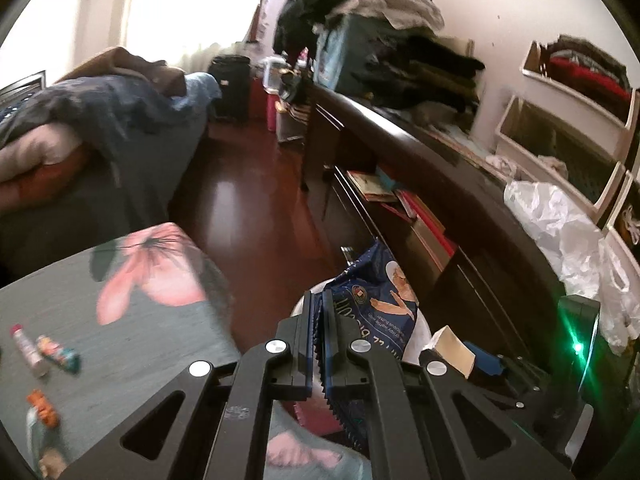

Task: Collect trash
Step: 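Carry the chip bag and cream box over the wastebasket and open both grippers, then grasp the white tissue pack with the left gripper while the right gripper grasps the crumpled tan paper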

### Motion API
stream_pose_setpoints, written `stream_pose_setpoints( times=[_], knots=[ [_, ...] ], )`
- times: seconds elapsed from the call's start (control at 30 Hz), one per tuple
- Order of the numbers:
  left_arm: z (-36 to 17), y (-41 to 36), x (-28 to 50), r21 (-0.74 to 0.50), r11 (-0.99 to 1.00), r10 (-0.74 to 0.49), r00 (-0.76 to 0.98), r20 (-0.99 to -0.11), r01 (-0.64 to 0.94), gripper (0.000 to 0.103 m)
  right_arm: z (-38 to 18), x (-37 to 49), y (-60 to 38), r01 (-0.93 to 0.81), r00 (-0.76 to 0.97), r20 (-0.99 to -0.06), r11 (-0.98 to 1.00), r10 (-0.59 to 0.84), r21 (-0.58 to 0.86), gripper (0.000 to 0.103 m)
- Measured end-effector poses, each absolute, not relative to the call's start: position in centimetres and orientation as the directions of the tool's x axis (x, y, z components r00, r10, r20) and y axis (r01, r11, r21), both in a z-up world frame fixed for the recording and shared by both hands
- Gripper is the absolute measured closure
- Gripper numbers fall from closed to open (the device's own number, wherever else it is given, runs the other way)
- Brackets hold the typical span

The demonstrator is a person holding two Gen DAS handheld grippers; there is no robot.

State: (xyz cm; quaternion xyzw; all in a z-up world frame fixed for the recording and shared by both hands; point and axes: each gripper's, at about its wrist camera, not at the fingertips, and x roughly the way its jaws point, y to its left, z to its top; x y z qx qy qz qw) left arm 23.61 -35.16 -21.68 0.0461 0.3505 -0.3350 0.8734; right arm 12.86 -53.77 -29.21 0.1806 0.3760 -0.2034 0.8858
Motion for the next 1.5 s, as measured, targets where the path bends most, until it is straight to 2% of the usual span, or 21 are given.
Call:
stream_pose_setpoints(
  times=[0.5,0.6,0.63,0.67,0.73,0.77,0.8,1.13,1.5],
  knots=[
    [-27.4,-42.6,28.3,-0.147,0.769,-0.505,0.452,-0.735,0.622,0.097,-34.9,16.9,-57.2,0.561,0.558,-0.782,0.821,-0.278,0.109,0.045],
    [-27.4,-42.7,28.7,-0.152,0.772,-0.504,0.449,-0.738,0.617,0.092,-35.3,17.4,-57.4,0.562,0.553,-0.781,0.821,-0.288,0.095,0.043],
    [-27.3,-42.7,28.8,-0.160,0.771,-0.509,0.445,-0.737,0.616,0.080,-35.4,17.5,-57.4,0.561,0.554,-0.781,0.822,-0.288,0.096,0.041],
    [-27.3,-42.7,28.9,-0.165,0.773,-0.512,0.449,-0.732,0.612,0.055,-35.4,17.5,-57.3,0.560,0.555,-0.780,0.823,-0.287,0.096,0.040],
    [-26.8,-42.3,28.7,-0.160,0.787,-0.513,0.488,-0.706,0.596,0.031,-35.4,17.6,-57.2,0.559,0.559,-0.776,0.824,-0.291,0.094,0.036],
    [-26.4,-42.0,28.6,-0.153,0.792,-0.515,0.512,-0.688,0.591,0.023,-35.4,17.6,-57.2,0.559,0.560,-0.774,0.824,-0.294,0.091,0.036],
    [-26.2,-42.0,28.5,-0.150,0.793,-0.517,0.522,-0.679,0.590,0.021,-35.4,17.6,-57.1,0.558,0.560,-0.774,0.825,-0.295,0.089,0.035],
    [-23.7,-39.6,27.8,-0.146,0.811,-0.516,0.574,-0.636,0.566,0.012,-34.1,16.8,-56.3,0.545,0.571,-0.770,0.833,-0.285,0.096,0.029],
    [-21.1,-33.2,24.8,-0.110,0.856,-0.458,0.639,-0.618,0.506,0.008,-29.6,15.0,-50.7,0.455,0.638,-0.739,0.880,-0.213,0.139,0.023]
  ],
)
